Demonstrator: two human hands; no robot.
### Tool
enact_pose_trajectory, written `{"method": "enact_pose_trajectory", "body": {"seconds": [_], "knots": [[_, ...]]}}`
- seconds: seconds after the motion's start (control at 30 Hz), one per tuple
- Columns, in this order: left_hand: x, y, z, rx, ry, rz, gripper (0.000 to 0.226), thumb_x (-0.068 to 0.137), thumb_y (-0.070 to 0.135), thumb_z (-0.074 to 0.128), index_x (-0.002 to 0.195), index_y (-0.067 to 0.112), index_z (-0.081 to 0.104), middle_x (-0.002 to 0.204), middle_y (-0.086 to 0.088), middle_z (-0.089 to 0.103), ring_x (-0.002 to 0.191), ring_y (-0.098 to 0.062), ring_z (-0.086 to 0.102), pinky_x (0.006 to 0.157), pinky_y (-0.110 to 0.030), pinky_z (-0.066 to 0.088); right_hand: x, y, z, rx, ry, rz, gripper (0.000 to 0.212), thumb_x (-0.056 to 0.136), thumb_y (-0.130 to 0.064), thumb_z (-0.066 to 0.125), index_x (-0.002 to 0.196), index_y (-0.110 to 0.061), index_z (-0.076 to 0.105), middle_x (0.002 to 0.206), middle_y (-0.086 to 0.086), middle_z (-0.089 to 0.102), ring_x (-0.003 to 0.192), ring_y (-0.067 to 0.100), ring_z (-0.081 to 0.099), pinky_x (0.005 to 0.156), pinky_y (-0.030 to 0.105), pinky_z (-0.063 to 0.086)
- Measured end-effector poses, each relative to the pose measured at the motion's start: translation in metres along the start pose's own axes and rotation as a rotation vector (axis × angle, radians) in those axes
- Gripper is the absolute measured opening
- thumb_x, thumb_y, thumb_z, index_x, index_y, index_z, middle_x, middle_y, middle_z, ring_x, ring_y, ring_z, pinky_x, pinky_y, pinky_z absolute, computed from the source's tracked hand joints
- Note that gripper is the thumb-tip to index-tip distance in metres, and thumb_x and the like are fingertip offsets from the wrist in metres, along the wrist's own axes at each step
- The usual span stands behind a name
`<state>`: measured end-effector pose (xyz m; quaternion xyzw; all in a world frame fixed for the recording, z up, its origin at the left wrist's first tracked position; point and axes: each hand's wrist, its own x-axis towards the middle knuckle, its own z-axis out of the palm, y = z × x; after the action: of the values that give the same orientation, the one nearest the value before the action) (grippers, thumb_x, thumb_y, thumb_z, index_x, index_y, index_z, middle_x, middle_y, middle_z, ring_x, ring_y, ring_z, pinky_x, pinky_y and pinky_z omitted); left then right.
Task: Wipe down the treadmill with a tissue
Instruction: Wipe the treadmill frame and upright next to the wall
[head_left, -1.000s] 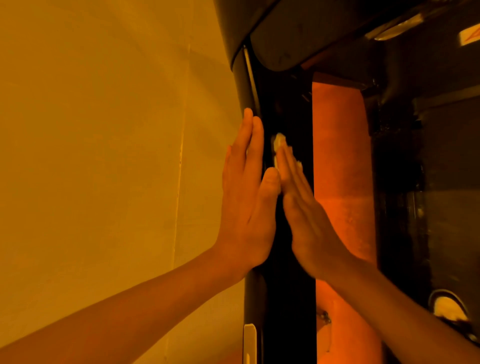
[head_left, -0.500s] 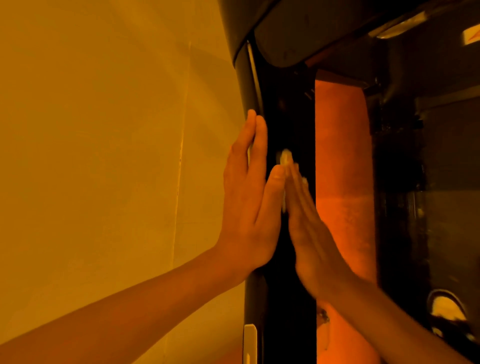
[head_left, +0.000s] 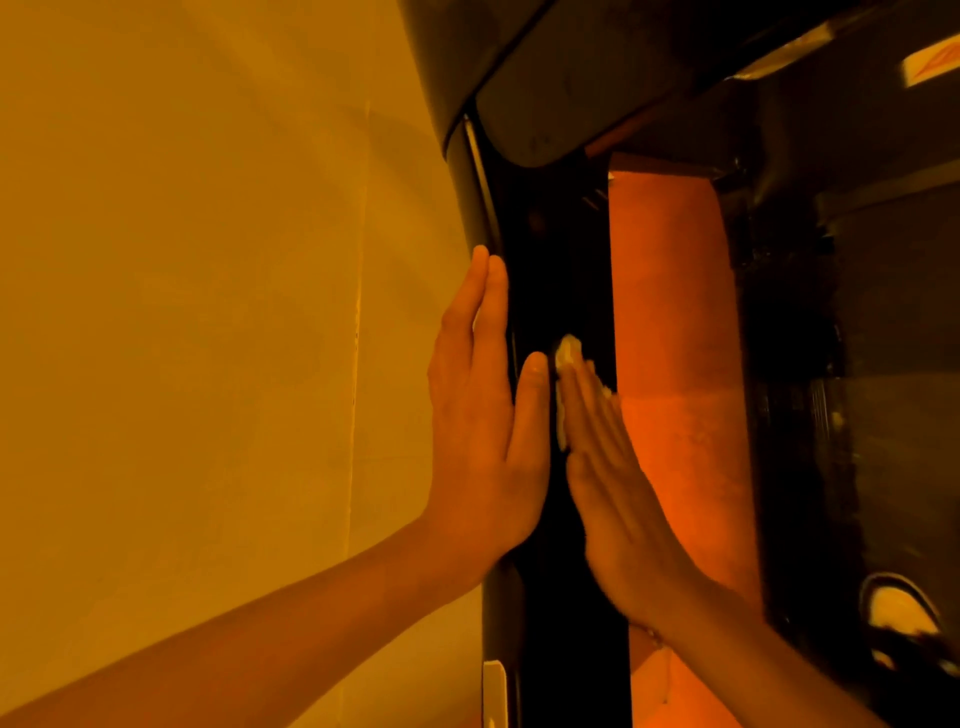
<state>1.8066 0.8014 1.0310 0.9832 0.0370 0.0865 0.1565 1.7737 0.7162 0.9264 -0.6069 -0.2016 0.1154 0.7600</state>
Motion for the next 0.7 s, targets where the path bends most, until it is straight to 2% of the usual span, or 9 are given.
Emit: {"method": "enact_pose_trajectory", "body": {"seconds": [0.13, 0.23, 0.33, 0.43, 0.5, 0.63, 0.7], "knots": [[0.0, 0.0, -0.001, -0.009, -0.015, -0.019, 0.059, 0.105, 0.011, 0.045, 0.159, -0.001, 0.027, 0.168, -0.016, 0.024, 0.157, -0.02, 0.021, 0.126, -0.048, 0.025, 0.099, 0.002, -0.027, -0.137, -0.055, -0.08, 0.06, 0.107, -0.026, 0.011, 0.162, -0.003, 0.006, 0.172, 0.011, -0.003, 0.16, 0.022, -0.004, 0.129, 0.034, -0.005], [0.001, -0.001, -0.002, -0.004, -0.022, -0.033, 0.058, 0.105, 0.011, 0.046, 0.159, -0.001, 0.028, 0.167, -0.015, 0.025, 0.157, -0.02, 0.022, 0.126, -0.046, 0.025, 0.144, 0.008, -0.042, -0.157, -0.045, -0.099, 0.06, 0.106, -0.026, 0.013, 0.163, -0.004, 0.011, 0.172, 0.016, 0.005, 0.16, 0.026, 0.001, 0.13, 0.042, -0.003], [0.001, 0.0, -0.002, 0.013, -0.02, -0.02, 0.059, 0.105, 0.01, 0.046, 0.158, -0.003, 0.028, 0.167, -0.017, 0.024, 0.157, -0.021, 0.022, 0.126, -0.045, 0.024, 0.104, 0.001, -0.024, -0.054, -0.013, -0.126, 0.055, 0.112, -0.016, 0.018, 0.163, 0.0, 0.009, 0.173, 0.014, 0.002, 0.161, 0.024, 0.0, 0.13, 0.048, 0.0], [-0.001, 0.0, -0.002, -0.002, -0.022, -0.029, 0.059, 0.106, 0.011, 0.047, 0.16, 0.0, 0.027, 0.169, -0.014, 0.023, 0.157, -0.018, 0.021, 0.125, -0.047, 0.025, 0.026, -0.011, -0.002, 0.064, -0.037, -0.075, 0.058, 0.113, -0.038, 0.012, 0.165, -0.016, 0.0, 0.175, -0.004, -0.004, 0.161, 0.018, -0.002, 0.13, 0.042, -0.002], [-0.001, -0.001, -0.001, -0.009, -0.022, -0.031, 0.058, 0.106, 0.011, 0.046, 0.16, 0.001, 0.027, 0.169, -0.013, 0.023, 0.157, -0.018, 0.021, 0.125, -0.049, 0.025, 0.016, -0.011, -0.004, 0.075, -0.053, -0.073, 0.058, 0.113, -0.043, 0.009, 0.165, -0.021, -0.004, 0.174, -0.008, -0.004, 0.161, 0.017, -0.002, 0.129, 0.04, -0.002], [0.002, -0.003, -0.001, -0.015, -0.02, -0.018, 0.058, 0.105, 0.009, 0.046, 0.158, -0.003, 0.028, 0.168, -0.017, 0.024, 0.157, -0.021, 0.022, 0.126, -0.047, 0.024, 0.097, -0.009, -0.027, -0.057, -0.059, -0.127, 0.054, 0.111, -0.011, 0.019, 0.163, -0.005, 0.006, 0.174, 0.01, 0.002, 0.161, 0.021, 0.001, 0.131, 0.041, -0.001], [0.002, -0.002, 0.0, -0.021, -0.028, -0.022, 0.058, 0.105, 0.008, 0.045, 0.158, -0.004, 0.027, 0.168, -0.017, 0.024, 0.157, -0.021, 0.021, 0.126, -0.046, 0.024, 0.131, -0.007, -0.035, -0.072, -0.049, -0.118, 0.054, 0.111, -0.011, 0.02, 0.163, -0.004, 0.009, 0.173, 0.013, 0.005, 0.161, 0.021, 0.002, 0.131, 0.042, 0.0]]}}
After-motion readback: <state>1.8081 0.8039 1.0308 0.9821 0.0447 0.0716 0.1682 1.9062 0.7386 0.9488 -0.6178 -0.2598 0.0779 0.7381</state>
